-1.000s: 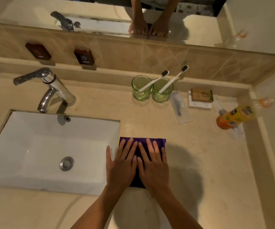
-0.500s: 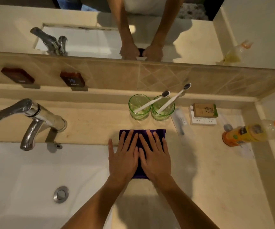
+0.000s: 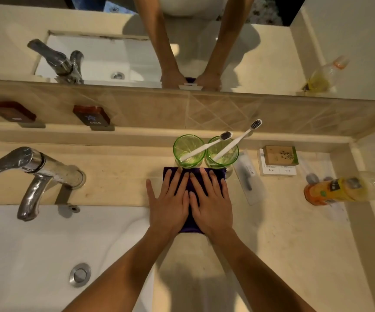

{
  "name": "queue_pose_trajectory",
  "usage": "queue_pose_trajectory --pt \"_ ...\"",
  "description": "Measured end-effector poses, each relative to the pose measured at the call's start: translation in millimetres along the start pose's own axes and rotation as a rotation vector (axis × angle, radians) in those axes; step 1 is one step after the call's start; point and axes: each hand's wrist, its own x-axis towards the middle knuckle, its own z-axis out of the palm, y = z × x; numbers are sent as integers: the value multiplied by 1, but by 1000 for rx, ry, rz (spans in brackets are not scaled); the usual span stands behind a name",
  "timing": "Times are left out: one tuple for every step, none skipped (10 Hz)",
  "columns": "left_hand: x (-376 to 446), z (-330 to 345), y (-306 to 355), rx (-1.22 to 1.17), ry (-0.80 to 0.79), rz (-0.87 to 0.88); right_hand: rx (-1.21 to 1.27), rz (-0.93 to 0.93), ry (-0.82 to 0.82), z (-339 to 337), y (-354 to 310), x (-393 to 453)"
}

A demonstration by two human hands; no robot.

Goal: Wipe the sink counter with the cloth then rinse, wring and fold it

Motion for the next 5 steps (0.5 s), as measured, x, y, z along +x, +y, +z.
queue_pose_trajectory --pt "-1 -11 0 2 -112 13 -12 -16 -10 -1 0 0" --pt "-1 -27 0 7 -201 38 -38 -55 -91 -4 4 -1" --pt "1 -45 -5 -9 -300 61 -15 -109 -221 -15 9 0" --pt "-6 -70 -10 -100 -314 89 81 -37 -379 -47 3 3" --pt "-31 -86 -15 -187 -153 97 153 25 -392 -75 -11 -8"
